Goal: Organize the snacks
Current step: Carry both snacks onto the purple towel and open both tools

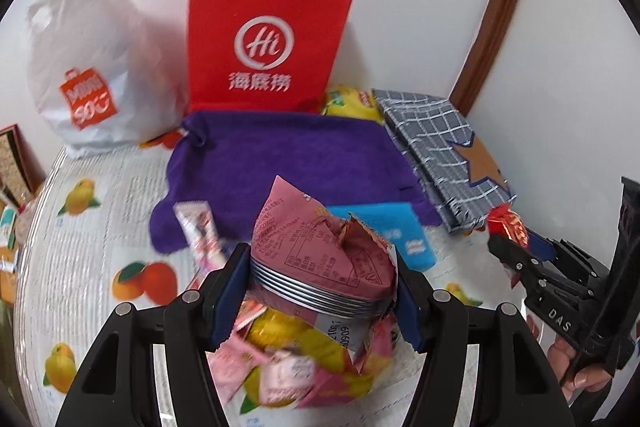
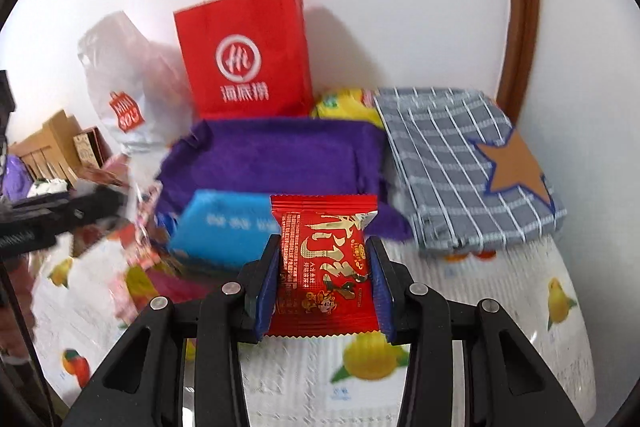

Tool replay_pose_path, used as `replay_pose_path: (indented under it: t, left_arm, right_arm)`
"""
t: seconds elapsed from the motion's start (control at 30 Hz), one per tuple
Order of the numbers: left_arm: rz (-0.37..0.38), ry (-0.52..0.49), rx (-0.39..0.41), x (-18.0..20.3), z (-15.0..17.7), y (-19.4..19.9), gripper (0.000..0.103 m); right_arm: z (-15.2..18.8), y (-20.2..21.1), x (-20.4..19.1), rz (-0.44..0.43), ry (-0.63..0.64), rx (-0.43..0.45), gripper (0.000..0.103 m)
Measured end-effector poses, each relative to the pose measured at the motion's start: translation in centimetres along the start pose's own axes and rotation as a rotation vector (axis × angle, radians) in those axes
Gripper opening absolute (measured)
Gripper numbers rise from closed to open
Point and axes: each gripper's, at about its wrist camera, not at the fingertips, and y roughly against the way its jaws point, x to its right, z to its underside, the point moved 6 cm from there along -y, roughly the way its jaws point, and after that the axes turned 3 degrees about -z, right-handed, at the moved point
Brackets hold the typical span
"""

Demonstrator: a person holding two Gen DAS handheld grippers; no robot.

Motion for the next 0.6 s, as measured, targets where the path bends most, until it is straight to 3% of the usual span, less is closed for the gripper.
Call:
replay_pose_path:
  t: [0.2,0.6]
  left_arm:
    - [0.015,-0.001,0.003,0.9,-2.8,-0.8,0.062]
    - [-0.081,-0.003,-0.002,-2.1,-7.7,-4.2,0.062]
  right_arm:
    - [-3.7,-0.1,-1.1,-0.009,0.037,0.039,0.041]
    - [-9.7,-5.6,0.1,0.002,0.039,0.045,0.041]
